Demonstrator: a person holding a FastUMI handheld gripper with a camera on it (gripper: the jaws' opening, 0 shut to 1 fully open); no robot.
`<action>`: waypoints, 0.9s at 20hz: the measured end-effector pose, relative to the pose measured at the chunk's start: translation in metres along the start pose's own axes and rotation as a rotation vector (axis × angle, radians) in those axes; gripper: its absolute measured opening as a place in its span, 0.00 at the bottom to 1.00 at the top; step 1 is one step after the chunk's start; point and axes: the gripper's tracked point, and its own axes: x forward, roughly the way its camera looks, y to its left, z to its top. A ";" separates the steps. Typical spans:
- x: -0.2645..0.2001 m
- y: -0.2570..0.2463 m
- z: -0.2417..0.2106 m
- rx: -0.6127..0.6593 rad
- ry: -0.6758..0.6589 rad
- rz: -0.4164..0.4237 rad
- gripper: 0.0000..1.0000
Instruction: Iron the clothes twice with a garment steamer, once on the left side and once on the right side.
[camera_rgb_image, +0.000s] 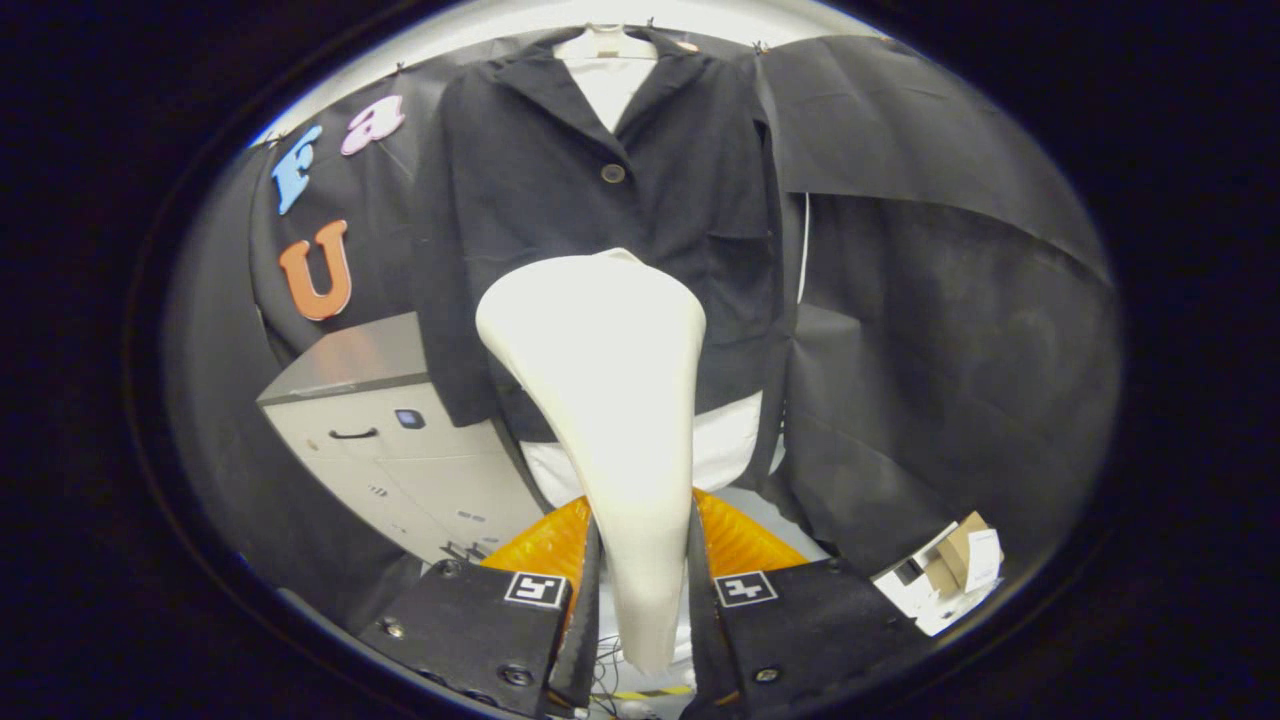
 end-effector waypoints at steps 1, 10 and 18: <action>-0.009 0.006 -0.002 -0.011 -0.005 0.006 0.40; -0.088 0.065 -0.013 -0.050 -0.060 0.096 0.40; -0.132 0.096 -0.035 -0.111 -0.083 0.167 0.41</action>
